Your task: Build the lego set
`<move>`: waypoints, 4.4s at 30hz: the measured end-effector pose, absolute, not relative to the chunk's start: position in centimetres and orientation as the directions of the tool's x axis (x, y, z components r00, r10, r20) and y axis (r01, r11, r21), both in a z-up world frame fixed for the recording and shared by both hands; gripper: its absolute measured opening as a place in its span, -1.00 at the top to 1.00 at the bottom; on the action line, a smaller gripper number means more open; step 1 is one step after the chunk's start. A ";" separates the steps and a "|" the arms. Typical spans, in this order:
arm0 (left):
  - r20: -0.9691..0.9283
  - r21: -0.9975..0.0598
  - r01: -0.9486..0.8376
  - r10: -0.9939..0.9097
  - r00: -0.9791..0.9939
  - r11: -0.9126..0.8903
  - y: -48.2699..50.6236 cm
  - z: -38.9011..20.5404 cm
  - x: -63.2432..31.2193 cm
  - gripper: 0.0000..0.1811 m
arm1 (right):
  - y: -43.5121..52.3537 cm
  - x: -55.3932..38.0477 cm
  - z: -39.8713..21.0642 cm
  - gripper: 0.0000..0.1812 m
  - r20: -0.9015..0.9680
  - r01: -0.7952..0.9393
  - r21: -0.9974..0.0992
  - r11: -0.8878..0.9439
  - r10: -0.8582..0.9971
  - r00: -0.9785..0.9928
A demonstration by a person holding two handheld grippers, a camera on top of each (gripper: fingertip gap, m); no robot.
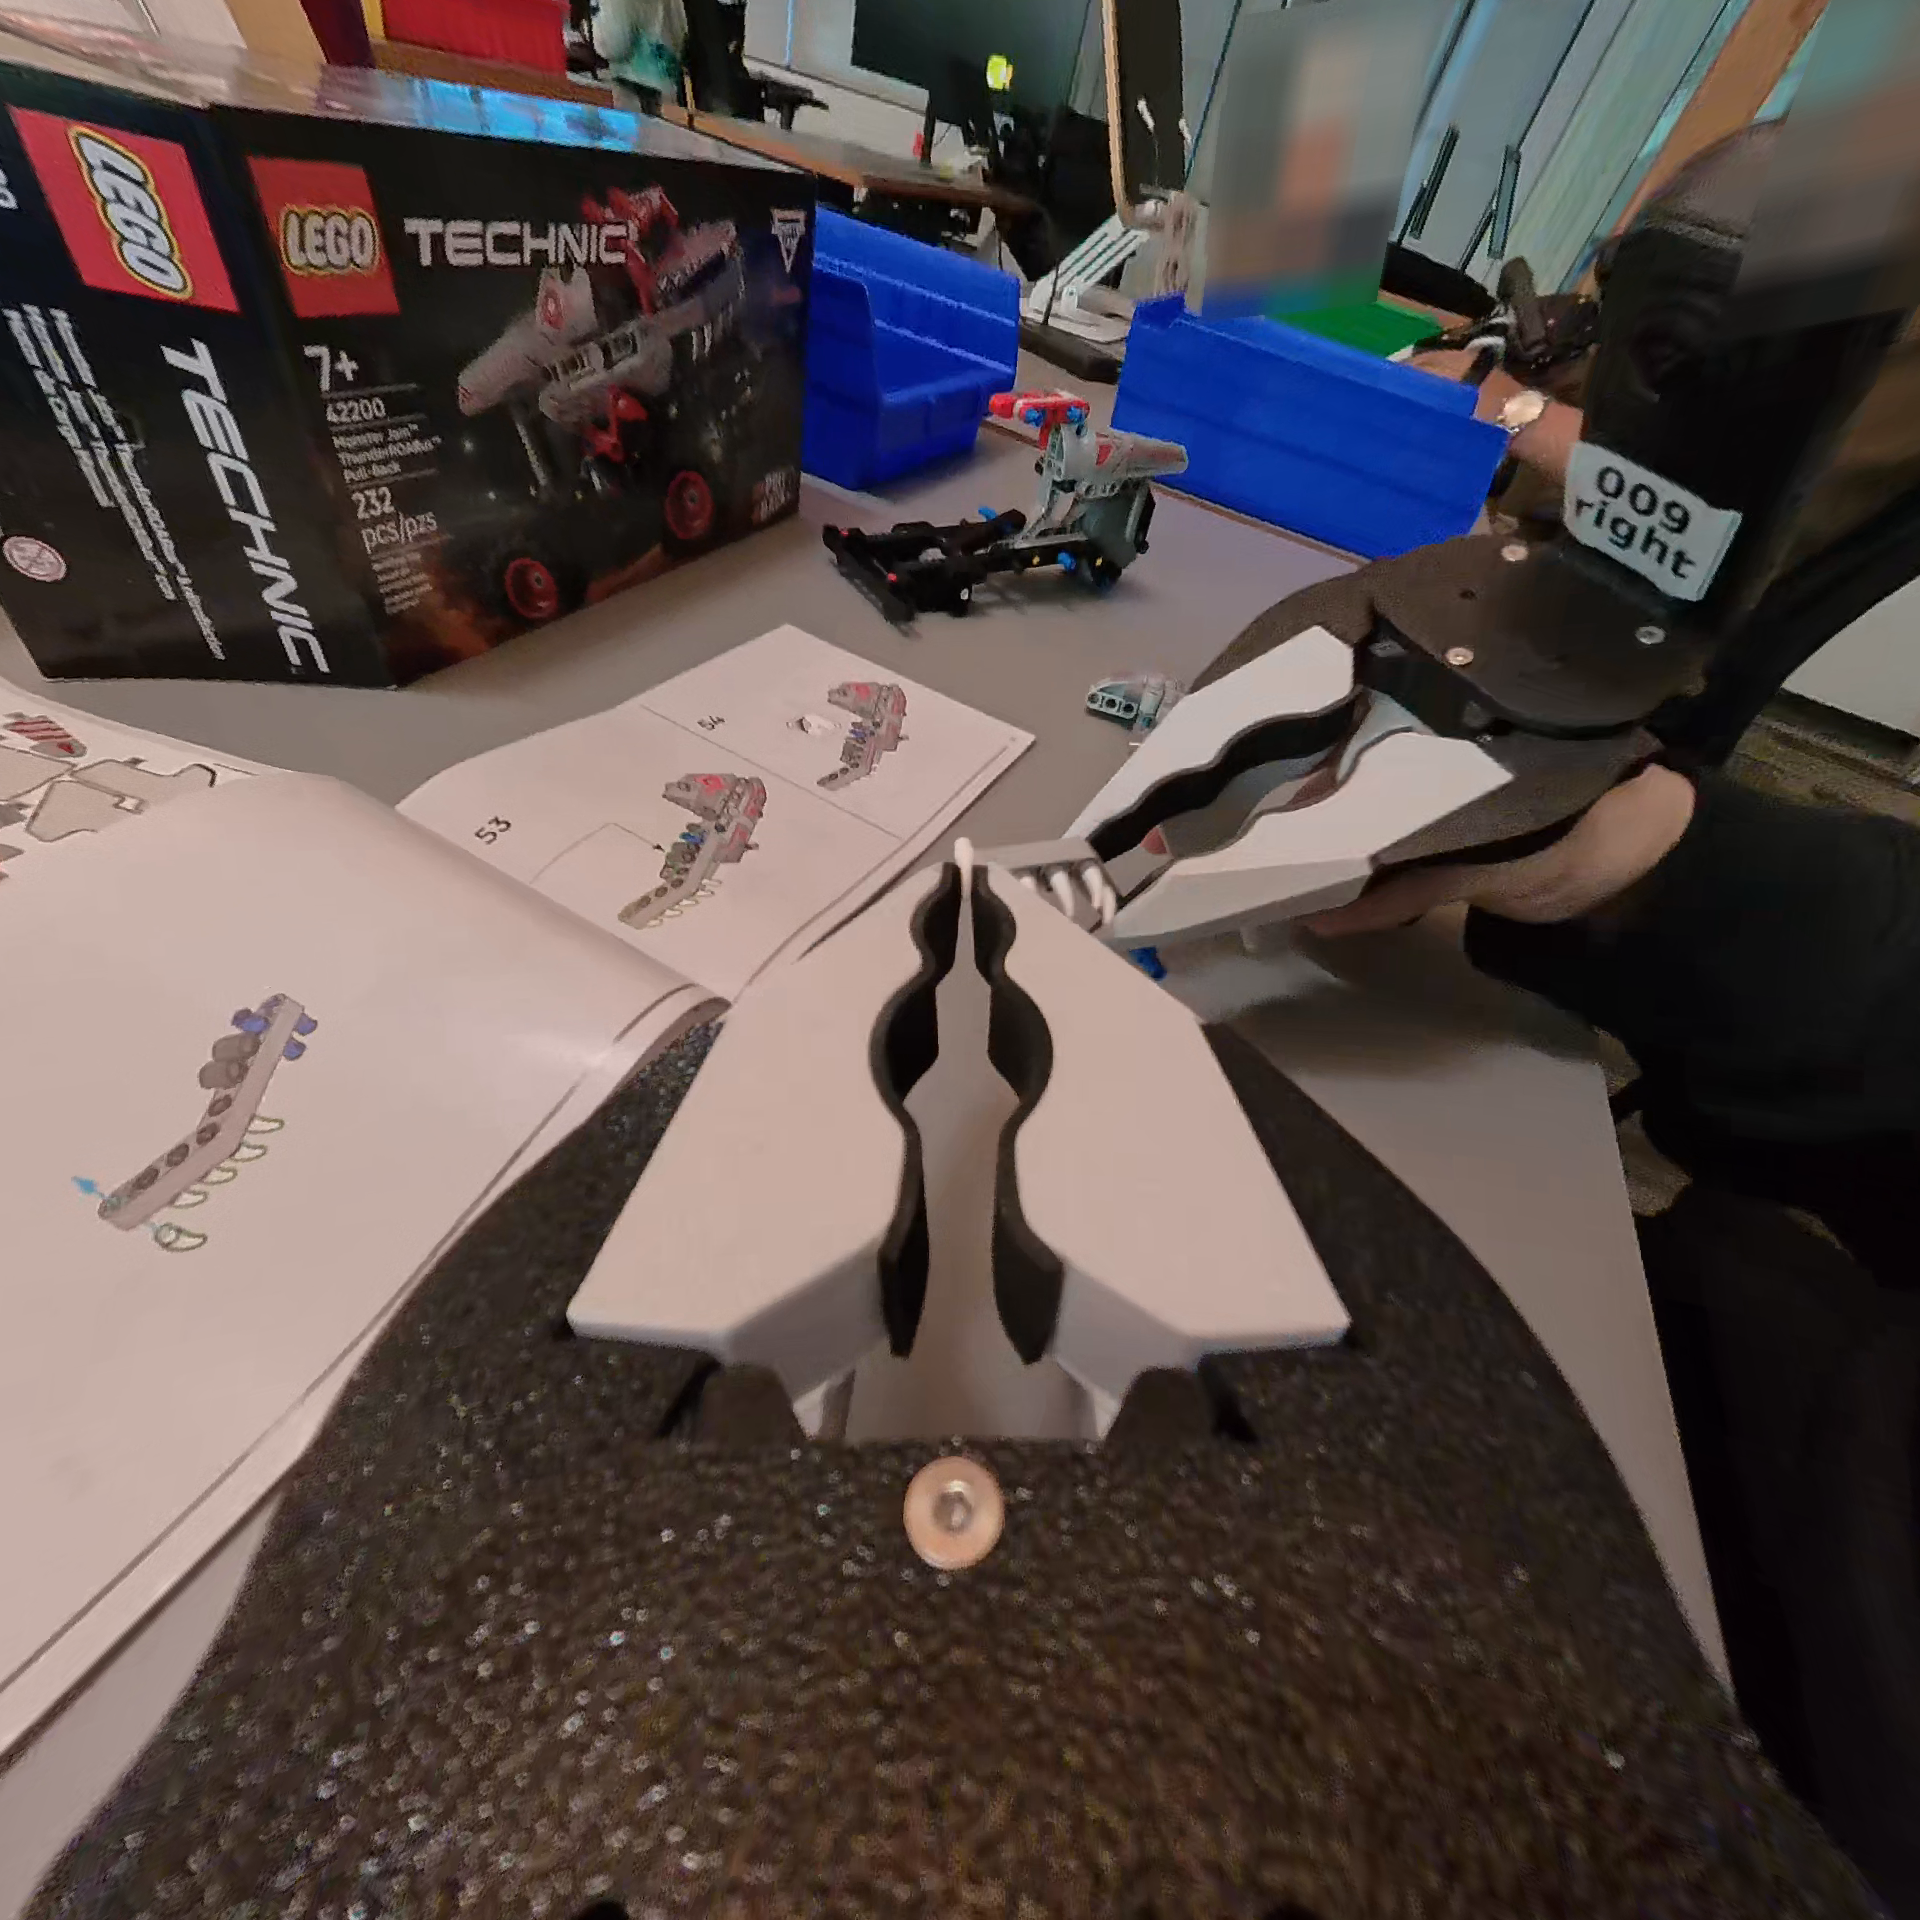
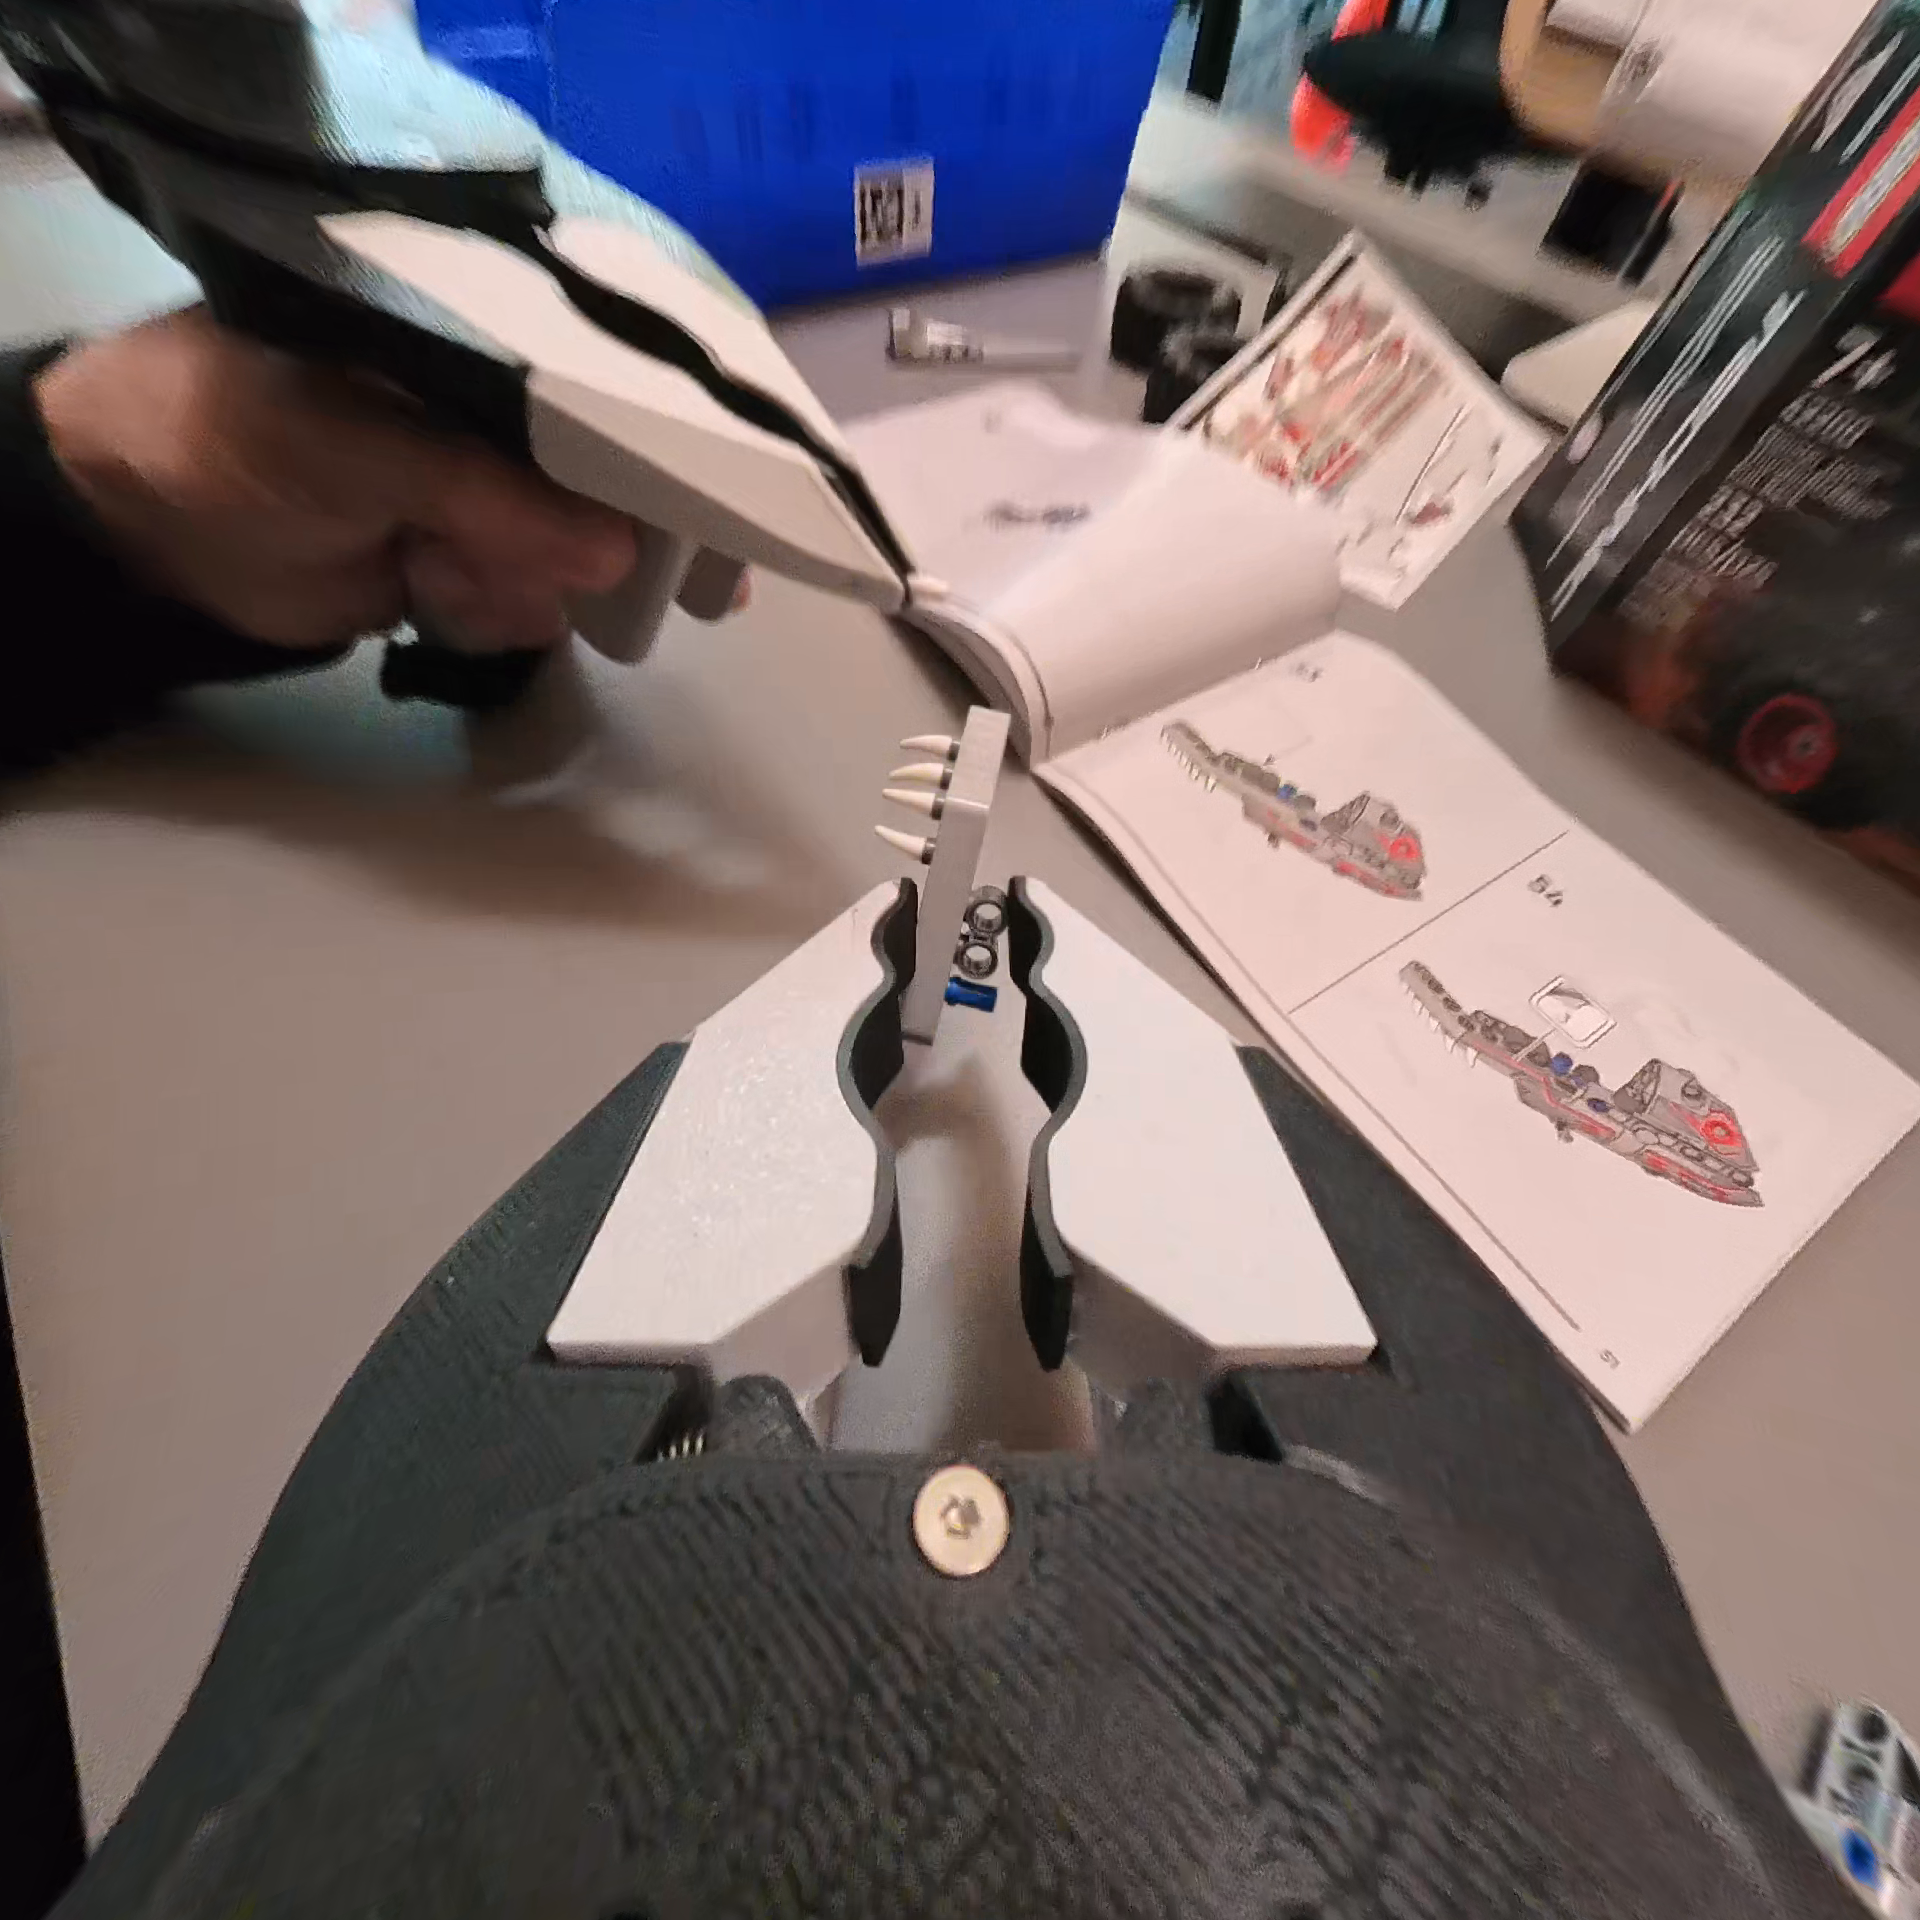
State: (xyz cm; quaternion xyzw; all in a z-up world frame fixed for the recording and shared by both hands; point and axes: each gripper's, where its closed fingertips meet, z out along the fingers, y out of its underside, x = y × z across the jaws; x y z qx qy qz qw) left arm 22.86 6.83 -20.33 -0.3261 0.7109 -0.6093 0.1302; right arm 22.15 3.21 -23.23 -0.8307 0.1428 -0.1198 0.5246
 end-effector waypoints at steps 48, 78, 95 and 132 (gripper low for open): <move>-0.130 -0.955 -0.095 -0.684 -0.718 0.282 5.2 -20.3 24.2 1.00 | 3.0 23.8 -22.2 0.83 0.084 -0.093 -0.930 -0.356 -0.449 0.889; -0.173 -0.934 -0.102 -0.683 -0.710 0.342 5.6 -21.3 24.3 1.00 | 3.4 23.3 -22.5 0.83 0.186 0.000 -0.912 -0.410 -0.412 0.892; -0.102 -0.919 -0.161 -0.613 -0.784 0.360 5.7 -22.2 23.7 1.00 | 3.7 22.5 -23.6 0.82 0.513 0.299 -0.781 -0.548 -0.291 0.808; -0.173 -0.916 -0.086 -0.577 -0.798 0.393 4.9 -22.1 23.3 1.00 | 3.8 22.3 -23.7 0.88 0.328 0.158 -0.848 -0.507 -0.267 0.906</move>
